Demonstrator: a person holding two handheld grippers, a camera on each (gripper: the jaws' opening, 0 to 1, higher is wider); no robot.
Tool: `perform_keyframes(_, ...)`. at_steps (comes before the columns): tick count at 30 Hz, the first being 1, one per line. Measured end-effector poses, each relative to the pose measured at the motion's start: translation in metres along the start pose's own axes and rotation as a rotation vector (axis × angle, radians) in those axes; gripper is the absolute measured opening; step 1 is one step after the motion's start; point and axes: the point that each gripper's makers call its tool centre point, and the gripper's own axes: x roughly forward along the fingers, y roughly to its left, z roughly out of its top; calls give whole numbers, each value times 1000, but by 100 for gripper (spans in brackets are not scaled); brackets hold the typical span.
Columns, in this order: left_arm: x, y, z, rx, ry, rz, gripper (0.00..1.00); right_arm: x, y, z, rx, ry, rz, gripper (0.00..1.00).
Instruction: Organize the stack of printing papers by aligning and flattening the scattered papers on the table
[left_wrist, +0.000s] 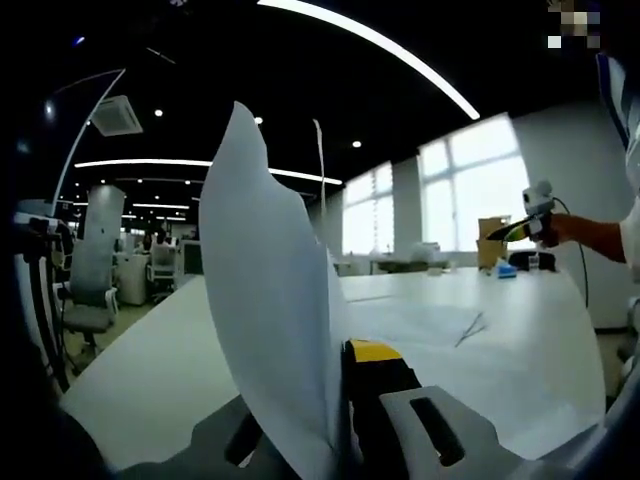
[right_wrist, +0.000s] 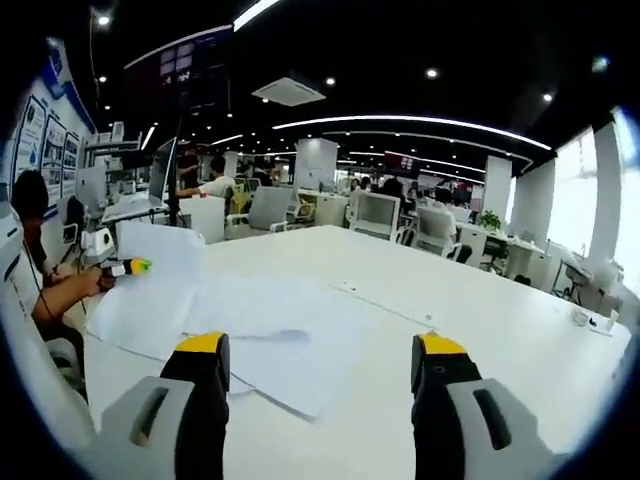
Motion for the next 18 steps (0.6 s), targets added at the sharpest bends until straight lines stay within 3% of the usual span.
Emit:
perform_keyframes(4, 0, 0, 1, 4, -4, 0, 7, -2, 1, 2, 30, -8, 11, 59)
perform_keyframes(5, 0, 0, 1, 6, -5, 0, 7, -3, 2, 2, 30, -8, 15, 60)
perform_keyframes(9, 0, 0, 1, 19, -7, 1, 7, -3, 4, -2, -10, 18, 12, 79)
perform_keyframes(12, 0, 0, 2, 24, -11, -1, 7, -2, 1, -4, -57, 32, -8, 80)
perform_keyframes(16, -1, 0, 3, 31, -17, -2, 7, -1, -3, -3, -58, 32, -30, 81)
perform_keyframes(18, -1, 0, 3, 28, -19, -2, 8, 0, -6, -5, -110, 48, -49, 74)
